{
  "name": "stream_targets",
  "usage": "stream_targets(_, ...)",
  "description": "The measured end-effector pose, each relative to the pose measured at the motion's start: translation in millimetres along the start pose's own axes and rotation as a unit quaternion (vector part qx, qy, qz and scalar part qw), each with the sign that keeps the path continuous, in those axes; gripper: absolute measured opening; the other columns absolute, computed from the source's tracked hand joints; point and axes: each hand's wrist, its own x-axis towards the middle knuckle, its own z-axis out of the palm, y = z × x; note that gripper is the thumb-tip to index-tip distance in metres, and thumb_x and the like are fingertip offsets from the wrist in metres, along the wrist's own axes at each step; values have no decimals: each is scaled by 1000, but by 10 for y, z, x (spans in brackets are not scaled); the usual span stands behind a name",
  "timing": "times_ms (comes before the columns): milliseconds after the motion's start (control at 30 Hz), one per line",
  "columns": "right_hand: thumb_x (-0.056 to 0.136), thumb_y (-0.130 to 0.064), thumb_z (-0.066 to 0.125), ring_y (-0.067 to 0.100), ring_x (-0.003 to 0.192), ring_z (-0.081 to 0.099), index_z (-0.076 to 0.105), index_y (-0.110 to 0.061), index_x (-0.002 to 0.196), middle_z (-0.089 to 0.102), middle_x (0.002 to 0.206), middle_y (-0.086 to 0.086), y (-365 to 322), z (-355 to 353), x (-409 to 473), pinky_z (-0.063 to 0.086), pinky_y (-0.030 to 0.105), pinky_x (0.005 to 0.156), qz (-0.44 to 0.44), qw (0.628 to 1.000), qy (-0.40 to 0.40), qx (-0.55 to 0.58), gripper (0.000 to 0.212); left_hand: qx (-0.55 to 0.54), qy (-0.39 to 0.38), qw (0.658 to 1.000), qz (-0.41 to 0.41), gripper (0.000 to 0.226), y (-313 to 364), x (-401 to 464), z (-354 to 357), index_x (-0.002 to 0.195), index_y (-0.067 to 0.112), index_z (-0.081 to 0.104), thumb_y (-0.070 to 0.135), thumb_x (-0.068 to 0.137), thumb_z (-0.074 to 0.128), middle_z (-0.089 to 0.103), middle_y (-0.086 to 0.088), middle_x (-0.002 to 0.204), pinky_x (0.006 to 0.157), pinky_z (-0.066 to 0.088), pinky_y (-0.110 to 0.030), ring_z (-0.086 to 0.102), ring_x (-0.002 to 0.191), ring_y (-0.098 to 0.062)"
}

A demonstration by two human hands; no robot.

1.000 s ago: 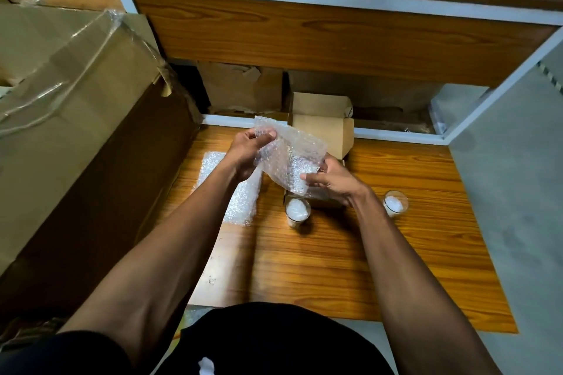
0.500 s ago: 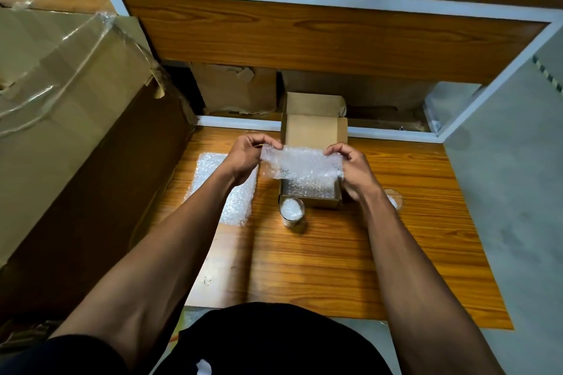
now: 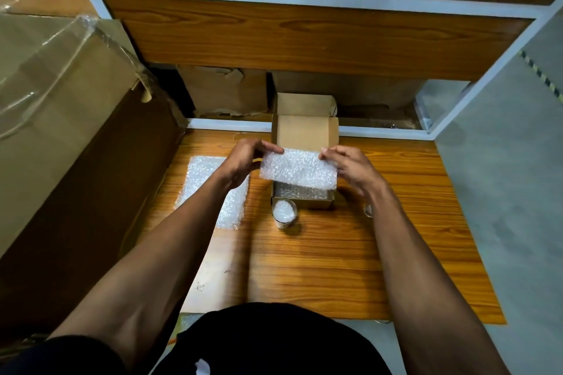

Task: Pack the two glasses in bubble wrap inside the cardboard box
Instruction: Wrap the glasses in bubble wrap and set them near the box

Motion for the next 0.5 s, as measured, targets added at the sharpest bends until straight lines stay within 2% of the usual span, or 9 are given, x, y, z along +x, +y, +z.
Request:
stream_targets(100,89,-13,78,10,118,61,72,-20,100,69,121,-5,-28,21,68,51,40,98,-51,994,7,-98,14,16,8,999,29,26,9,40,23,107,8,79,21,106,57,78,2,118,103,52,-44,65,121,-20)
stream_targets(167,90,-3,73,8,120,58,75,-29,100,66,129,-9,-75,41,94,52,38,96,-50,989,-15,-141,28,37,15,998,55,14,-15,95,31,106,12,80,9,100,67,77,4,117,108,52,-47,66,121,-18)
stream_targets(233,92,-1,67,10,121,56,78,-40,103,60,139,-11,-131,79,99,55,36,91,-35,981,-44,-188,43,42,23,997,67,22,-14,122,53,103,17,81,0,97,69,77,5,119,110,53,-48,66,123,-20)
stream_targets(300,92,-2,64,10,121,54,78,-46,107,55,140,-14,-183,103,108,55,33,88,-25,971,-62,-228,49,30,25,996,75,25,12,116,77,102,18,81,-3,96,69,76,3,120,107,55,-48,67,121,-22)
stream_targets(433,93,-4,64,14,129,49,76,-44,117,55,148,-9,-244,119,161,48,31,94,-29,951,-67,-301,48,36,12,992,123,28,58,103,133,116,15,77,-2,95,71,71,-8,125,98,60,-42,67,118,-24)
stream_targets(500,94,-5,65,15,124,52,75,-39,120,57,145,-6,-255,133,186,50,27,84,-25,952,-49,-300,44,39,14,989,140,40,73,107,180,127,17,72,-4,92,74,65,-18,123,98,61,-43,65,111,-24)
